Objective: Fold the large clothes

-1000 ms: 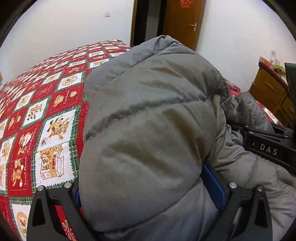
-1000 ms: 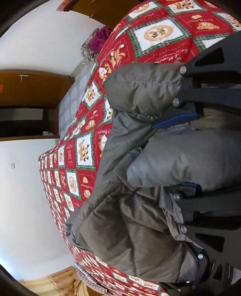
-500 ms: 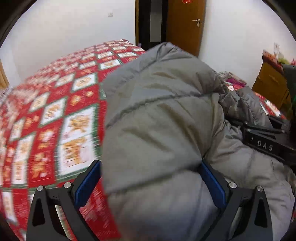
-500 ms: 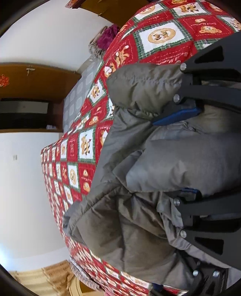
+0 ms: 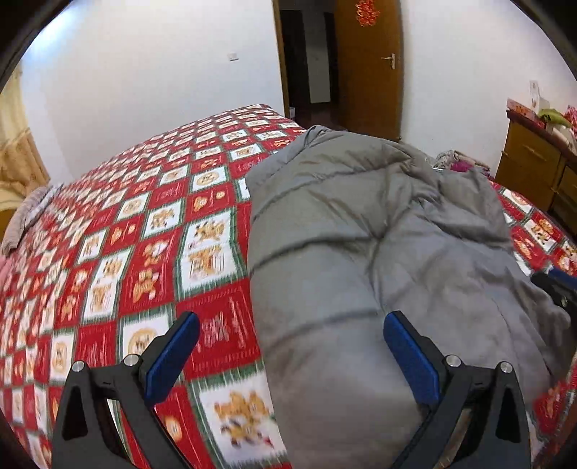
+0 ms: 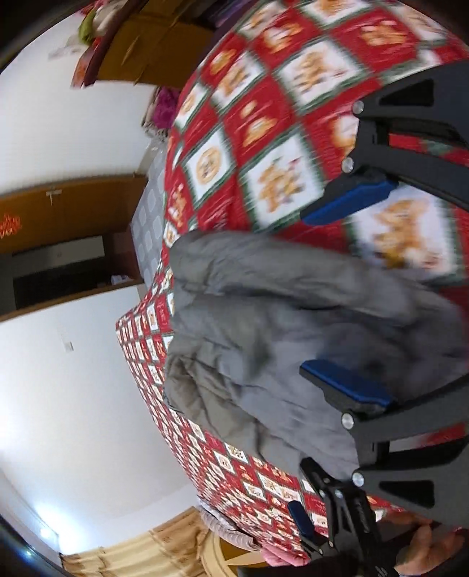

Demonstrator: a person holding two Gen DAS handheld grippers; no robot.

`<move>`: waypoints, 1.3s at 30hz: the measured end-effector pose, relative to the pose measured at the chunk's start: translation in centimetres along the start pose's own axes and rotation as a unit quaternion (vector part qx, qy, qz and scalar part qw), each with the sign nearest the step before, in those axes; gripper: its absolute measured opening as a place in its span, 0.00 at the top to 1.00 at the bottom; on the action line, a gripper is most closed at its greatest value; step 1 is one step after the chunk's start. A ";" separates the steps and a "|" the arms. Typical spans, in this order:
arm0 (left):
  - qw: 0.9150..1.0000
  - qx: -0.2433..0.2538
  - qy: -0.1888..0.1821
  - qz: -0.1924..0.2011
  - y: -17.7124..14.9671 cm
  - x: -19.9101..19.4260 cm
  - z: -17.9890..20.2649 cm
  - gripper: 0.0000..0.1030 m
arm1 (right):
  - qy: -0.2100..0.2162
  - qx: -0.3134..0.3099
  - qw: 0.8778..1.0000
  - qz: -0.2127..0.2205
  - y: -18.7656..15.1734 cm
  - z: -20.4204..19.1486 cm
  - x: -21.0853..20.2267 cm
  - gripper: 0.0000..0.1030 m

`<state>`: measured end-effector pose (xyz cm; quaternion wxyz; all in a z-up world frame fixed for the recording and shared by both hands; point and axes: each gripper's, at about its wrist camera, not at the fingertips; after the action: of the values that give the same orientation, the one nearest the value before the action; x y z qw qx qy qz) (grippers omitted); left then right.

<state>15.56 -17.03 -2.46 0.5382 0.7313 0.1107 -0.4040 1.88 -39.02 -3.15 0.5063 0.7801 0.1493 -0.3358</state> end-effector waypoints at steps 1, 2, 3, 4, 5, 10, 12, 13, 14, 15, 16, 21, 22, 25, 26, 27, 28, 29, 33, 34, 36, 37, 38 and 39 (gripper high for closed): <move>1.000 -0.005 -0.003 0.000 -0.5 -0.5 0.0 0.01 | -0.007 0.008 1.000 0.001 -0.4 0.0 -0.5 0.22; 1.000 -0.011 -0.007 0.003 -1.1 -1.1 -0.1 0.01 | -0.017 0.021 1.000 0.003 -1.2 0.0 -1.3 0.21; 1.000 -0.017 -0.009 0.008 -1.7 -1.7 -0.2 0.01 | -0.022 0.032 0.999 0.005 -2.0 0.0 -2.0 0.19; 1.000 -0.023 -0.008 0.011 -2.3 -2.5 -0.4 0.01 | -0.023 0.041 0.999 0.006 -2.6 0.1 -2.5 0.19; 1.000 -0.027 -0.007 0.014 -3.0 -3.2 -0.5 0.01 | -0.024 0.048 0.999 0.008 -3.1 -0.1 -3.0 0.19; 1.000 -0.022 0.005 0.013 -6.3 -6.7 -0.2 0.01 | -0.020 0.051 0.998 0.019 -5.9 -1.7 -6.0 0.18; 0.999 -0.012 0.027 0.013 -7.7 -8.0 0.1 0.01 | -0.022 0.033 0.999 0.030 -6.7 -3.0 -7.3 0.12; 0.999 -0.007 0.035 0.013 -8.3 -8.8 0.3 0.01 | -0.024 0.024 0.999 0.037 -7.1 -3.5 -7.9 0.11; 0.999 -0.003 0.040 0.016 -8.9 -9.4 0.5 0.01 | -0.026 0.014 0.999 0.043 -7.4 -4.0 -8.6 0.10; 0.999 -0.002 0.041 0.019 -9.2 -10.0 0.6 0.01 | -0.027 0.001 0.998 0.052 -7.8 -4.8 -9.4 0.09; 0.999 -0.001 0.040 0.024 -9.7 -10.9 0.8 0.01 | -0.028 -0.007 0.998 0.058 -8.0 -5.2 -10.0 0.09; 0.999 -0.026 0.034 0.030 -10.8 -14.1 0.4 0.01 | -0.041 -0.030 0.994 0.099 -9.4 -6.4 -13.6 0.03; 0.999 -0.031 0.031 0.031 -11.1 -14.8 0.4 0.01 | -0.045 -0.034 0.993 0.105 -9.6 -6.6 -14.1 0.02; 0.998 -0.043 0.024 0.040 -11.5 -16.6 0.2 0.01 | -0.052 -0.045 0.989 0.131 -10.2 -7.0 -16.0 0.02; 0.998 -0.045 0.029 0.044 -11.6 -17.2 0.2 0.01 | -0.052 -0.046 0.988 0.138 -10.3 -7.0 -16.6 0.02; 0.997 -0.046 0.035 0.048 -11.7 -17.8 0.3 0.01 | -0.052 -0.046 0.987 0.148 -10.3 -6.9 -17.4 0.02; 0.997 -0.045 0.038 0.053 -11.7 -18.3 0.3 0.01 | -0.051 -0.045 0.986 0.154 -10.4 -7.0 -17.9 0.02; 0.996 -0.044 0.040 0.063 -11.9 -19.0 0.4 0.01 | -0.050 -0.044 0.985 0.162 -10.4 -7.0 -18.6 0.01; 0.993 -0.041 0.040 0.100 -12.1 -21.8 0.7 0.01 | -0.042 -0.039 0.979 0.195 -10.2 -7.2 -20.8 0.00; 0.993 -0.038 0.037 0.107 -12.0 -22.4 0.7 0.01 | -0.040 -0.040 0.978 0.200 -10.2 -7.2 -21.2 0.00; 0.991 -0.036 0.036 0.123 -12.0 -23.6 0.7 0.01 | -0.041 -0.044 0.976 0.210 -10.0 -7.5 -21.8 0.00; 0.990 -0.038 0.036 0.130 -12.0 -24.2 0.7 0.01 | -0.040 -0.045 0.975 0.212 -10.1 -7.6 -22.0 0.00; 0.989 -0.041 0.033 0.137 -11.9 -24.7 0.5 0.01 | -0.038 -0.046 0.975 0.215 -10.1 -7.7 -22.2 0.00; 0.988 -0.044 0.031 0.142 -11.9 -25.0 0.4 0.01 | -0.038 -0.047 0.974 0.217 -10.2 -7.8 -22.4 0.00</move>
<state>-8.03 -5.84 6.95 0.6176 0.7277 0.0402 -0.2955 -17.36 -25.21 6.98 0.6087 0.7559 -0.0273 -0.2396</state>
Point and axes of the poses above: each gripper's, at about its wrist camera, not at the fingertips, and x roughly the way its jaws point, z to its right, y to its top, and after that the axes turned 2 degrees about x, right-handed
